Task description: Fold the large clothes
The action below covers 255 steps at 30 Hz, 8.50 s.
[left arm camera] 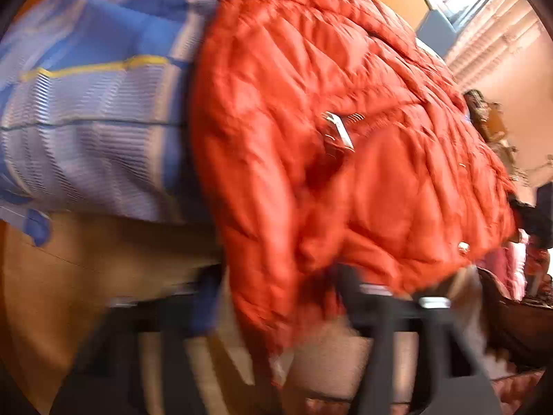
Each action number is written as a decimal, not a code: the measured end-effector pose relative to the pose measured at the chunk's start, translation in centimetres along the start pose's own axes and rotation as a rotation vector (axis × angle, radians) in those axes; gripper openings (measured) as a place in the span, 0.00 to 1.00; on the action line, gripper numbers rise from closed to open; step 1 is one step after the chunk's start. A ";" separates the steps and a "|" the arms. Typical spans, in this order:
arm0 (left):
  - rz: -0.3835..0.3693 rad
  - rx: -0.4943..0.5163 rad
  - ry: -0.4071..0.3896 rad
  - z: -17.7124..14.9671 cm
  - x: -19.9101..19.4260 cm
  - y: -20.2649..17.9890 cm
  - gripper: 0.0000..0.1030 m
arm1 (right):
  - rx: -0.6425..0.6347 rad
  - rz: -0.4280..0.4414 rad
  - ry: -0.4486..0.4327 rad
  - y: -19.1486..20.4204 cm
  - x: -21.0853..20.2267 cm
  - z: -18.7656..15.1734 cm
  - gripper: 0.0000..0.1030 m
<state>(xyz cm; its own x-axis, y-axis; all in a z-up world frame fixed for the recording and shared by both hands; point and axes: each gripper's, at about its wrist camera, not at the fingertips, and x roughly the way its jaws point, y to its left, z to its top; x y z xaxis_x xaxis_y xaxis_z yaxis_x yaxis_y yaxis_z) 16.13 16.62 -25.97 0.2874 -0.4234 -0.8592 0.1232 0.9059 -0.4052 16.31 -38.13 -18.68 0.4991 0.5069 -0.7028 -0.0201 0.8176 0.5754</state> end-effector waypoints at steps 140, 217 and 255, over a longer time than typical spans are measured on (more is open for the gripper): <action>0.253 0.050 -0.481 23.3 2.2 -9.8 0.48 | -0.209 -0.720 -0.239 1.2 16.4 20.0 0.01; 0.382 -0.036 -0.538 17.0 0.6 -9.3 0.82 | -0.330 -0.574 -0.262 9.2 16.4 16.0 0.01; -0.045 -0.620 -0.496 10.3 1.6 -1.0 0.70 | -0.308 -0.494 -0.258 11.1 13.4 8.9 0.01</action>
<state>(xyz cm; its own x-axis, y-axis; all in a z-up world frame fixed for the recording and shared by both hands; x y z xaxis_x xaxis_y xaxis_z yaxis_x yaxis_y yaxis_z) 26.28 15.12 -23.73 0.7021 -0.2736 -0.6574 -0.3644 0.6552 -0.6618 30.53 -24.73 -17.98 0.7050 -0.0012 -0.7092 0.0369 0.9987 0.0350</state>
